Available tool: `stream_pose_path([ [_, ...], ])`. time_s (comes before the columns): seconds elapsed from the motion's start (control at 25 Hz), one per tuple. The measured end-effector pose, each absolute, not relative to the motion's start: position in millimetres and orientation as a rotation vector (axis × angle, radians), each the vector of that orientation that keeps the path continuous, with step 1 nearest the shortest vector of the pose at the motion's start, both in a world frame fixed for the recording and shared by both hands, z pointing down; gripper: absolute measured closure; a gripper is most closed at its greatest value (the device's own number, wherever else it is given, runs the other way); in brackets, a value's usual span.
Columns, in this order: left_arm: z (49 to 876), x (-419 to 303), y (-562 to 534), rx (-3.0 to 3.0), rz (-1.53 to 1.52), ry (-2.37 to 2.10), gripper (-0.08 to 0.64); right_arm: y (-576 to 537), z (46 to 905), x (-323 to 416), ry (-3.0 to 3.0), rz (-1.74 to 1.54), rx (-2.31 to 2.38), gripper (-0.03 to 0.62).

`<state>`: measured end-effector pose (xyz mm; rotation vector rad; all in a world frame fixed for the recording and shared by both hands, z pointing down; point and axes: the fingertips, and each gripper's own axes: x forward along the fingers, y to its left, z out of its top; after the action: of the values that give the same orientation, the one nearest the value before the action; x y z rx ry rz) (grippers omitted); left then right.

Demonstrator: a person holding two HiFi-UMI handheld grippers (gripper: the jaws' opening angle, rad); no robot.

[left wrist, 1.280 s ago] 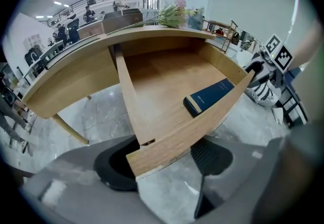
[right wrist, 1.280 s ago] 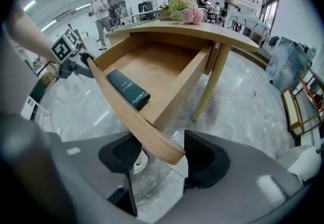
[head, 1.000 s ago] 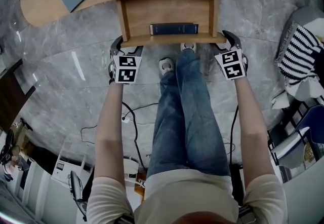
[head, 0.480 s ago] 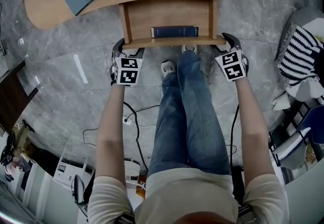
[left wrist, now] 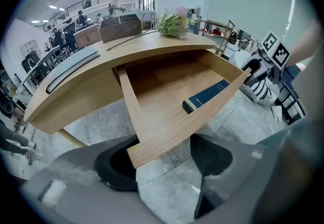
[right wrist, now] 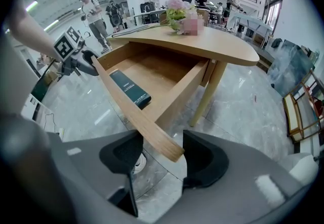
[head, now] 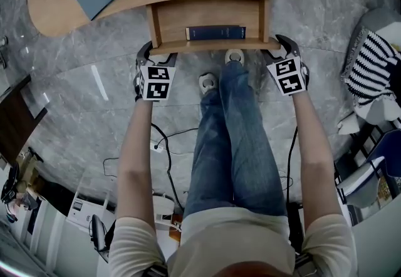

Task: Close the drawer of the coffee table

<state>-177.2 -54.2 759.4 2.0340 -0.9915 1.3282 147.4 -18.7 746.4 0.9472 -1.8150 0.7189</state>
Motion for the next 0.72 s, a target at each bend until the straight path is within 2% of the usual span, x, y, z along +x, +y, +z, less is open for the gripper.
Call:
stream_pose_path([
  [0.72,757,-168,-102,2.044,1.311,-1.037,0.247,-71,745,158,-1.83,0.669,0.947,0.348],
])
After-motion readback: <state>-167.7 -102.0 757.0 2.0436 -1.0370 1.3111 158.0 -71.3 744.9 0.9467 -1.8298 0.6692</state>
